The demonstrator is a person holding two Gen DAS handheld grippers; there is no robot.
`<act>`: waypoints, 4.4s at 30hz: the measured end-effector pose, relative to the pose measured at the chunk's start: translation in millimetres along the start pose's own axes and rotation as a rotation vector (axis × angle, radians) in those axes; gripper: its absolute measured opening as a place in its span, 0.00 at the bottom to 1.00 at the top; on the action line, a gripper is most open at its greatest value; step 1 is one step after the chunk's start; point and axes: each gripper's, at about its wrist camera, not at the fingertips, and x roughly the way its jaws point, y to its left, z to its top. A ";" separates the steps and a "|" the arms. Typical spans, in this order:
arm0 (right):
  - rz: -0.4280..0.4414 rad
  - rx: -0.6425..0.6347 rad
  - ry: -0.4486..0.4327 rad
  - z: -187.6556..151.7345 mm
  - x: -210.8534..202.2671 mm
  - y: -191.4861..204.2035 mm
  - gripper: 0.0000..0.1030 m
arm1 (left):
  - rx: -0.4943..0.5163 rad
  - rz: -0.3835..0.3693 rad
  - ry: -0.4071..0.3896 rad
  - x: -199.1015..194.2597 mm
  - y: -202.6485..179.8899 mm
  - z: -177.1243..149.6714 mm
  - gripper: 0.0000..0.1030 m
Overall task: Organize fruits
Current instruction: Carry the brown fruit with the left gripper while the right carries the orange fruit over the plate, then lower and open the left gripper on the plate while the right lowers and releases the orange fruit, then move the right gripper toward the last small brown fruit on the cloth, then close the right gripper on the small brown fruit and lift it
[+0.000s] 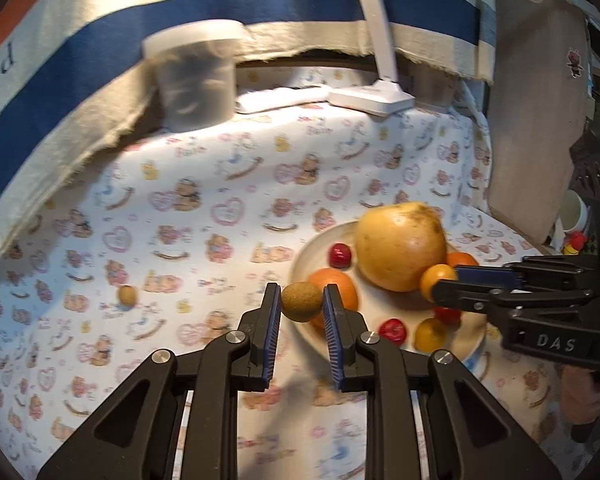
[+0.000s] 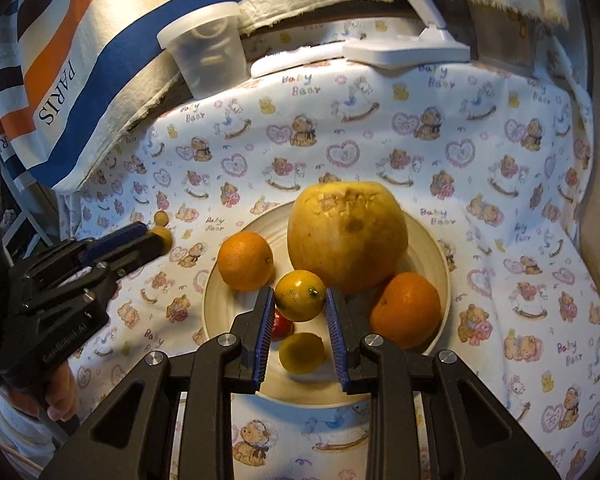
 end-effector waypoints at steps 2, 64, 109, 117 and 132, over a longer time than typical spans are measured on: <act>0.004 0.005 0.012 -0.4 2.4 -1.8 0.26 | -0.011 0.000 0.008 5.4 -3.8 -1.2 0.20; -0.017 -0.040 -0.154 1.3 -22.7 10.1 0.50 | -0.075 0.228 -0.139 -23.5 71.5 -18.4 0.93; 0.062 -0.255 0.145 79.4 176.5 205.6 0.48 | -0.606 0.332 0.057 -16.9 259.0 -46.5 0.85; 0.049 -0.264 0.171 76.6 202.8 217.7 0.36 | -0.607 0.378 0.089 -12.8 262.4 -48.9 0.83; 0.000 -0.248 0.141 72.7 212.0 221.9 0.21 | -0.584 0.395 0.086 -13.8 257.5 -44.2 0.83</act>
